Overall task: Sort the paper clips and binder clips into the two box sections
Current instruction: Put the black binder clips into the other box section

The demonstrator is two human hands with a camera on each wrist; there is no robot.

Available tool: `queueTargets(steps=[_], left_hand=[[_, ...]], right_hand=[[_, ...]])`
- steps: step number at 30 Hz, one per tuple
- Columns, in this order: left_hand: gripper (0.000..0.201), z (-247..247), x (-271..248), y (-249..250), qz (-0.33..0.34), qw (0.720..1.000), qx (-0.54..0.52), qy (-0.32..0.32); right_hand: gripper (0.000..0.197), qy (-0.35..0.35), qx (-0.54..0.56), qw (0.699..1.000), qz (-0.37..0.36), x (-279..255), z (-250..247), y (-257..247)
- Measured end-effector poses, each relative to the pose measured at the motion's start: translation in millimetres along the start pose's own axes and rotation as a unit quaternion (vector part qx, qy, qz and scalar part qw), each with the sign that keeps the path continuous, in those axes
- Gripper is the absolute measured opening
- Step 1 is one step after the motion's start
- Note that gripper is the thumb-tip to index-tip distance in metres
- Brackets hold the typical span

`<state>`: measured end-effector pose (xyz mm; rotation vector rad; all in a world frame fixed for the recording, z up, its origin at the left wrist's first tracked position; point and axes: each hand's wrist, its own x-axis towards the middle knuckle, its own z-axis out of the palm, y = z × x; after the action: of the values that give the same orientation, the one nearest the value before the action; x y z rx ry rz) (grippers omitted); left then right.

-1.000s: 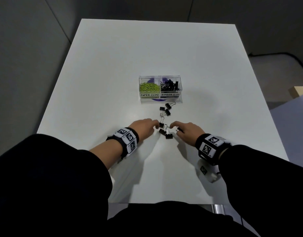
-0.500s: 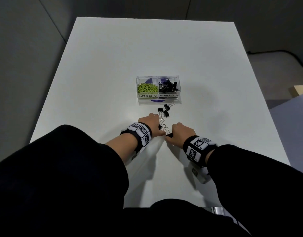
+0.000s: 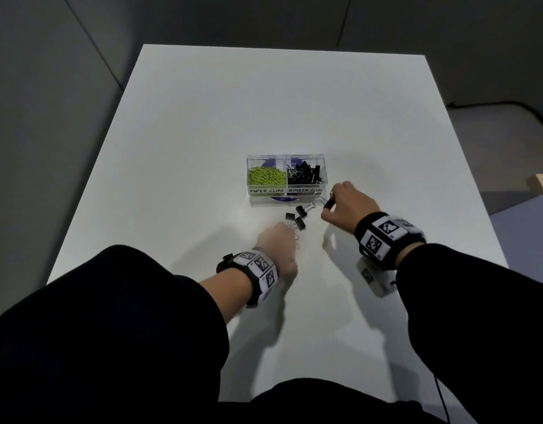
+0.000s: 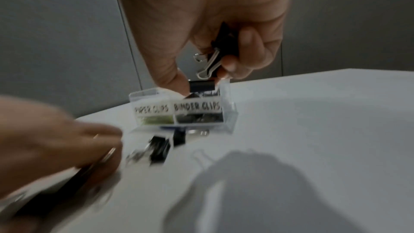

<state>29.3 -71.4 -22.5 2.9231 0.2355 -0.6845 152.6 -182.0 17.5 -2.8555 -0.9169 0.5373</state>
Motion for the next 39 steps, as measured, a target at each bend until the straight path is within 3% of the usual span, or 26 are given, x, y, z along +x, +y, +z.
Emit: queueTargets(steps=[5,8,13,15,18,19,23,26,29,31,35,39], left_hand=[[0.034,-15.1,4.4,-16.9,0.063,0.998,-0.001,0.028],[0.031,-44.2,15.4,-31.2,0.05,0.993,-0.082,0.062],[0.055,-106.0,51.0,-50.4,0.006,0.974,-0.19,0.121],[0.054,-118.0,66.6,-51.2,0.009,0.974,-0.195,0.116],[0.037,-117.8,92.5,-43.0,0.031,0.981,-0.176,0.081],[0.034,-114.8,100.0,-39.6,0.043,0.985,-0.152,0.072],[0.038,-104.6,111.8,-37.9,0.101,0.99,-0.083,0.06],[0.044,-102.9,97.2,-44.1,0.131,0.984,-0.027,0.12],[0.032,-98.0,65.3,-50.4,0.138,0.969,-0.056,0.199],[0.023,-84.4,40.5,-58.2,0.128,0.977,-0.042,0.163],[0.032,-43.1,1.9,-75.2,0.059,0.998,0.015,-0.022],[0.04,-14.2,-18.3,-77.3,0.011,0.996,0.0,-0.093]], right_hand=[[0.038,0.038,-0.004,0.999,-0.024,46.3,-25.8,-9.7],[0.035,0.031,-0.014,0.998,-0.051,68.7,-26.7,-19.9],[0.047,0.004,0.051,0.995,-0.09,78.3,-19.1,-23.9],[0.047,0.054,0.085,0.99,-0.094,72.8,-19.5,-16.3],[0.032,0.177,0.074,0.974,-0.123,57.1,-19.0,-0.4],[0.025,0.183,0.065,0.971,-0.137,50.1,-17.3,4.4],[0.012,0.048,0.028,0.978,-0.202,25.6,4.6,14.2],[0.03,0.023,-0.021,0.965,-0.261,21.7,24.9,11.8],[0.049,0.034,-0.063,0.957,-0.28,32.7,40.6,5.8],[0.048,0.032,-0.089,0.954,-0.285,37.6,44.6,-0.2],[0.039,-0.011,-0.091,0.967,-0.236,36.6,43.1,-9.2],[0.042,-0.007,-0.095,0.978,-0.185,35.1,46.7,-6.2]])
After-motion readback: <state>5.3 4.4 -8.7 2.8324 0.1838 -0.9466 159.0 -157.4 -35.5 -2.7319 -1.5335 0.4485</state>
